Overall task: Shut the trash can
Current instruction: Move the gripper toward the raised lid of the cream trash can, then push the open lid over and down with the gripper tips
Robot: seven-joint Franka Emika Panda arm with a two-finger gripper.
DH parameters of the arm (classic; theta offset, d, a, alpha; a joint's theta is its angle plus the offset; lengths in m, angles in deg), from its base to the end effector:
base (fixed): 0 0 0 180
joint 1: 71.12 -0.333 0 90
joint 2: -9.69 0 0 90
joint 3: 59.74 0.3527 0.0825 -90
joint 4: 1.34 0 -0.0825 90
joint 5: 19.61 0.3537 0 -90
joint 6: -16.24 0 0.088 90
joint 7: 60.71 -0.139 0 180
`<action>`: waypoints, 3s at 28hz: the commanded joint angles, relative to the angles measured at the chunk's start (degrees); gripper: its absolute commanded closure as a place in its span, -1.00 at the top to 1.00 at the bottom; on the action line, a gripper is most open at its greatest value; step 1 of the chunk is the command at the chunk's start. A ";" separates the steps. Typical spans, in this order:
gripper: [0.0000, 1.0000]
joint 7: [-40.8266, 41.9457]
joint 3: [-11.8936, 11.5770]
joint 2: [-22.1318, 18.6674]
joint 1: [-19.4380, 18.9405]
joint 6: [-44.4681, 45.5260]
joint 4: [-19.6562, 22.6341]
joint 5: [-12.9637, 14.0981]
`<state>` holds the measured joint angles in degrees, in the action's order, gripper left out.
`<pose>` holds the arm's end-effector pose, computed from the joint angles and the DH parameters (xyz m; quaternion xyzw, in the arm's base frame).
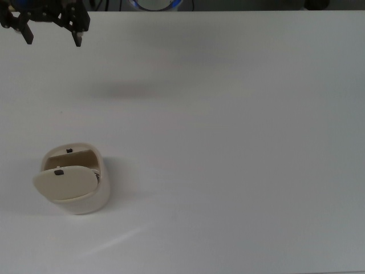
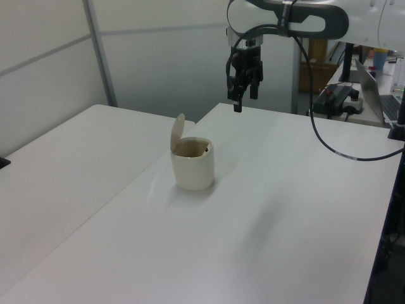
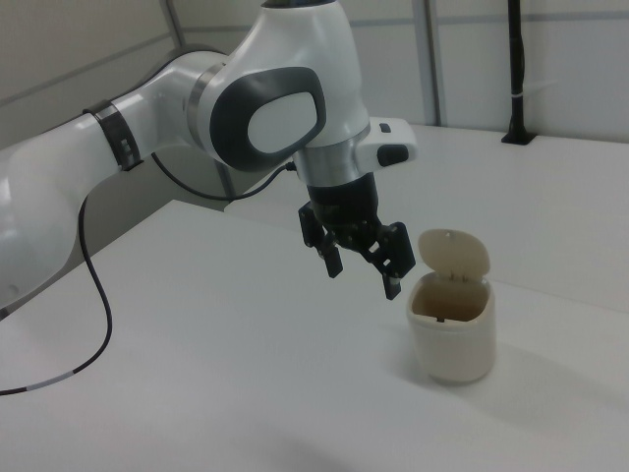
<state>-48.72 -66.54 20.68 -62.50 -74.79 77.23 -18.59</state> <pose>0.5738 -0.1478 0.6127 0.9995 -0.0287 0.0125 0.0055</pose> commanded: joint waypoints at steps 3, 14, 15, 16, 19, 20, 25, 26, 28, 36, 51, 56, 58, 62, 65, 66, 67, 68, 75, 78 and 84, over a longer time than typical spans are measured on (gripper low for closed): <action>1.00 1.10 0.11 0.34 -0.53 -1.52 1.23 -0.49; 0.82 1.27 1.43 2.89 -0.53 -9.43 1.31 1.88; 0.80 1.27 1.52 3.07 -0.53 -9.87 1.31 1.96; 0.78 1.19 1.52 3.50 -0.53 -10.31 1.31 2.05; 0.54 1.01 2.05 4.82 -1.23 -12.15 1.31 2.23; 0.45 1.01 2.22 5.17 -1.49 -13.03 1.31 2.23; -0.35 -0.92 2.49 7.90 -2.11 -20.14 1.31 4.68; -0.46 -1.62 2.49 8.25 -2.11 -21.55 1.31 5.04; -0.67 -3.11 2.49 8.87 -2.11 -24.45 1.31 4.95; -0.98 -6.99 2.49 10.71 -2.99 -36.05 1.14 4.16; -0.98 -11.47 2.40 14.05 -3.34 -52.40 0.61 1.09; -0.97 -11.47 2.23 15.72 -3.25 -54.43 0.52 -0.14; -0.97 -11.47 2.14 16.51 -3.34 -55.57 0.61 -0.76; -0.97 -11.47 2.14 17.22 -3.25 -55.84 0.52 -1.99; -0.97 -11.47 2.14 17.66 -3.25 -55.84 0.52 -2.17; -0.97 -11.47 2.14 17.66 -3.25 -55.75 0.61 -2.17; -0.97 -11.47 2.22 17.57 -3.25 -55.66 0.61 -2.17; -0.97 -11.47 2.22 17.40 -3.34 -55.14 0.61 -2.17; -0.98 -9.98 2.22 16.25 -3.25 -47.32 0.61 -2.17; -0.98 -7.79 2.22 16.16 -3.16 -43.82 0.70 -1.99; -0.98 -5.76 2.22 16.16 -2.90 -39.58 1.05 -1.73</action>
<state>-56.65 -63.93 37.90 -65.34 -118.00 77.31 -19.83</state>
